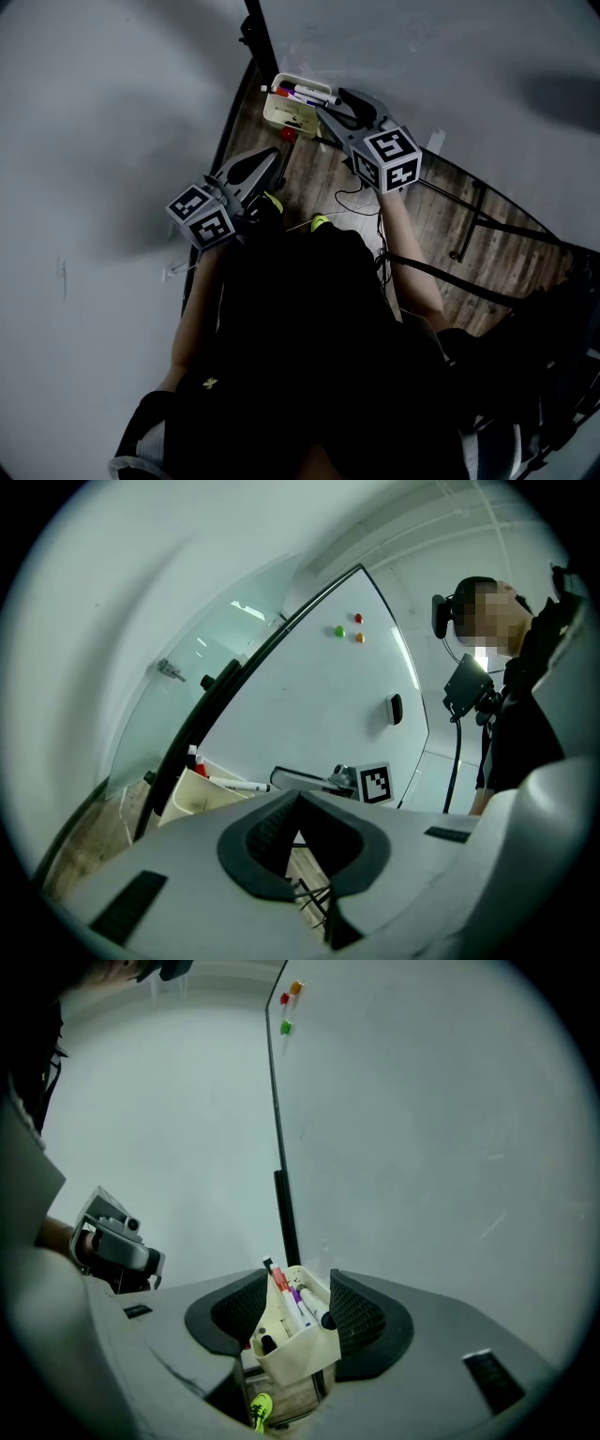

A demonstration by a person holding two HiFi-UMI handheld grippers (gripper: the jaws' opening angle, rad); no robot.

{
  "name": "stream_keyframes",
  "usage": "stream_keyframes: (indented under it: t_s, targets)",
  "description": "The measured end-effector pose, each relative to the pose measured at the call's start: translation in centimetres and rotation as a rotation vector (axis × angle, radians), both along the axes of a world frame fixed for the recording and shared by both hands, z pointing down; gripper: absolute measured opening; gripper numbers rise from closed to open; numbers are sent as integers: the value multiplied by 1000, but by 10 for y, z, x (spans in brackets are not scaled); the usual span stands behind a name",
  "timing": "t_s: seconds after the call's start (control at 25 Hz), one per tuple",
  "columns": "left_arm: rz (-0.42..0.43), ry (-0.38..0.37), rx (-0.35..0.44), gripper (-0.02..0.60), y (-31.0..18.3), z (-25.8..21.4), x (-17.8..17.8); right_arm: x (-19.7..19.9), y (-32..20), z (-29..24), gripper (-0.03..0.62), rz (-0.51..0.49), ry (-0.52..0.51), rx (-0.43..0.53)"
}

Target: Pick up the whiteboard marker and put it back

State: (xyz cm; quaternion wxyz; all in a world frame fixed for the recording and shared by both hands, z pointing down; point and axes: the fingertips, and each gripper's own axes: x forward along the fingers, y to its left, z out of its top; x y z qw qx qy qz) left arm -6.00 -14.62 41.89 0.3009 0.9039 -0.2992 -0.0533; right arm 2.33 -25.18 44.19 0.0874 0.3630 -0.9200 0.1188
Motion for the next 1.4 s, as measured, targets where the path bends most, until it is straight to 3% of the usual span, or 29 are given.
stream_keyframes:
  t_s: [0.48, 0.88, 1.08, 1.28, 1.4]
  targets:
    - [-111, -29, 8, 3, 40, -14, 9, 14, 41, -14, 201, -86, -17, 9]
    - [-83, -10, -6, 3, 55, -5, 19, 26, 76, 3, 199, -76, 6, -34]
    - [-55, 11, 14, 3, 65, -9, 20, 15, 96, 0, 156, -90, 19, -36]
    - [-41, 7, 28, 3, 79, -15, 11, 0, 116, -11, 1, -92, 19, -22]
    - [-35, 12, 40, 3, 90, -19, 6, -5, 127, -17, -5, -90, 17, -15]
